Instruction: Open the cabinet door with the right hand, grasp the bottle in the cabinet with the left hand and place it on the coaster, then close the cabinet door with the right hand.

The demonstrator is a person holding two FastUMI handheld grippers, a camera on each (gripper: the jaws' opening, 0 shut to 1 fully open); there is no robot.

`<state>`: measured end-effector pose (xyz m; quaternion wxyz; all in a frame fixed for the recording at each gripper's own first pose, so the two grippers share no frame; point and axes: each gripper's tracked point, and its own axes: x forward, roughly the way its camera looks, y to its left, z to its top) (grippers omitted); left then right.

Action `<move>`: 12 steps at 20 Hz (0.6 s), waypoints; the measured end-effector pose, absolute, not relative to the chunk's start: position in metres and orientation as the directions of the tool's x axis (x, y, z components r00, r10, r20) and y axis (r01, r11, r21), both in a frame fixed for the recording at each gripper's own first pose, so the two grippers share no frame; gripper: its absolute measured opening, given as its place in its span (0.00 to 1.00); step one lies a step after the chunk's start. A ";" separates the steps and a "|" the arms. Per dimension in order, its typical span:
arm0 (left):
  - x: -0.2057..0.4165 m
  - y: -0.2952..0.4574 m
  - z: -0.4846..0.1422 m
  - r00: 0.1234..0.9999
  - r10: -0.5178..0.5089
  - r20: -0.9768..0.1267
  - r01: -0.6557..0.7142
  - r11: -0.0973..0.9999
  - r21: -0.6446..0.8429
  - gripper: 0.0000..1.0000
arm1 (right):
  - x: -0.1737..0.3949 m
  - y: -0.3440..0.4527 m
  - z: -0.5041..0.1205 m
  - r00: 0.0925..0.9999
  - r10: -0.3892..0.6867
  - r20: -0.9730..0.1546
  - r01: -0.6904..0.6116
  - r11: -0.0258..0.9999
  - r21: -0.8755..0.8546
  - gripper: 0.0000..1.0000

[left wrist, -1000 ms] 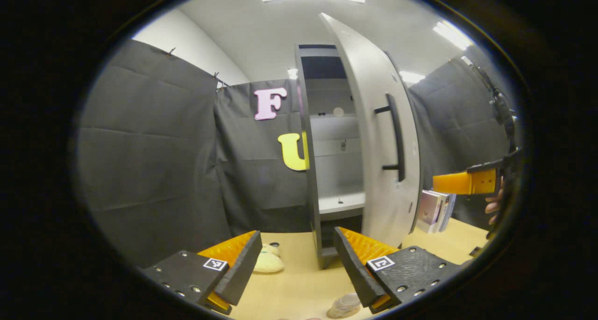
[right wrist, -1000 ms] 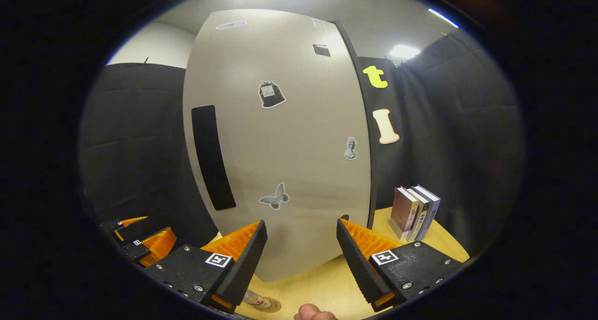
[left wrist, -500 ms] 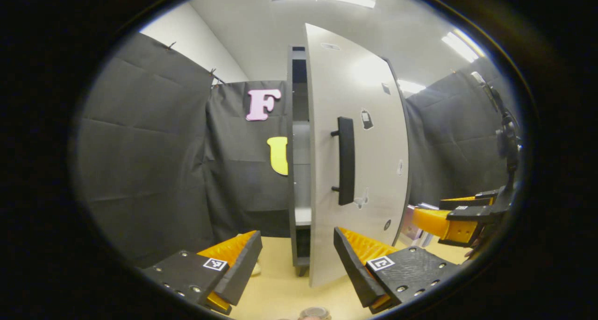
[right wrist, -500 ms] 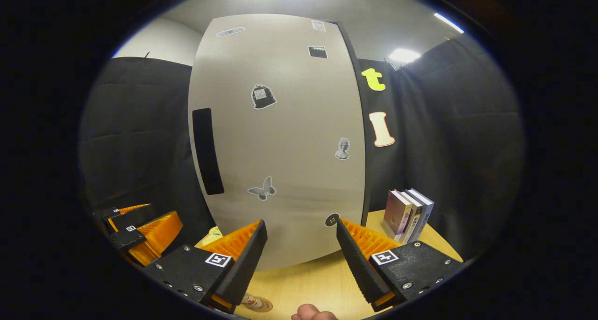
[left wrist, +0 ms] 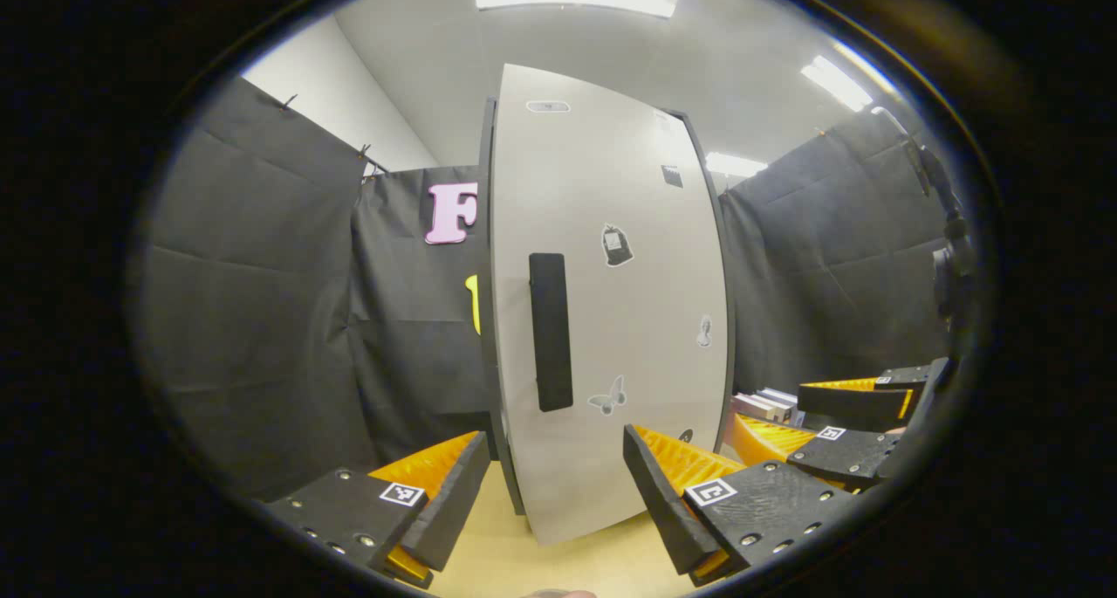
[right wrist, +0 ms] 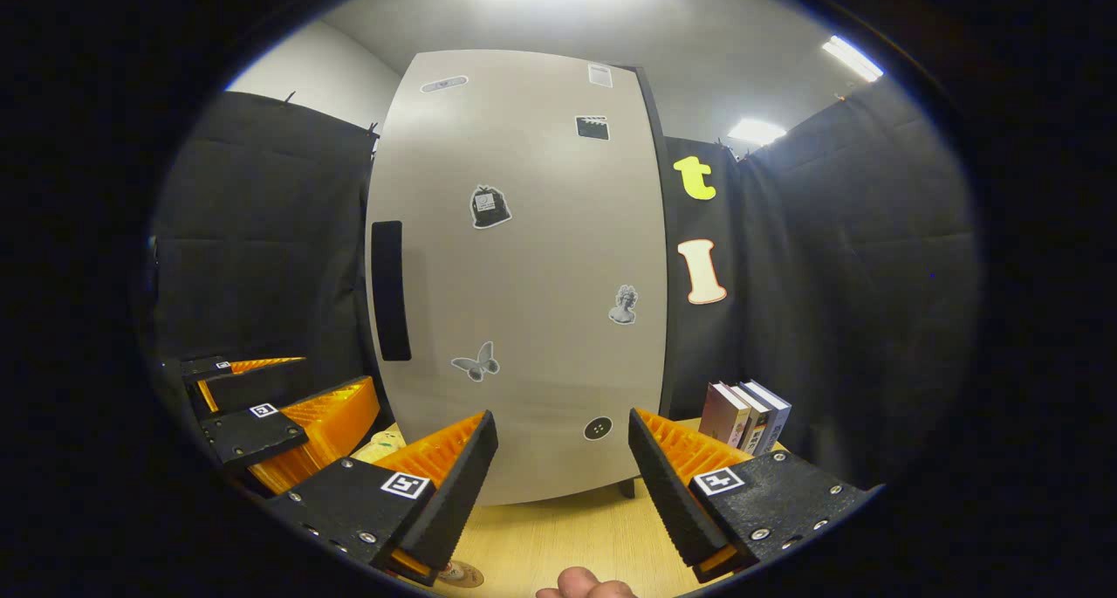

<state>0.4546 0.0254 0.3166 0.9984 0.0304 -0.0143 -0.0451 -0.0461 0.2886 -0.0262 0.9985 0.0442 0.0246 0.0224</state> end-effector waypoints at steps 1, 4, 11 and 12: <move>0.455 0.026 0.316 0.996 -0.090 0.024 0.088 0.994 0.060 0.90 | -0.046 0.288 -0.028 0.998 0.048 -0.047 -0.043 0.995 0.093 0.94; 0.458 0.030 0.315 0.996 -0.091 0.022 0.090 0.994 0.057 0.89 | -0.046 0.287 -0.032 0.997 0.047 -0.063 -0.040 0.994 0.103 0.94; 0.457 0.040 0.312 0.998 -0.059 0.015 0.058 0.998 0.033 0.90 | -0.048 0.287 -0.028 0.998 0.061 -0.034 -0.059 0.997 0.059 0.94; 0.457 0.043 0.311 0.998 -0.056 0.013 0.056 0.998 0.029 0.90 | -0.049 0.286 -0.027 0.998 0.057 -0.030 -0.056 0.997 0.055 0.94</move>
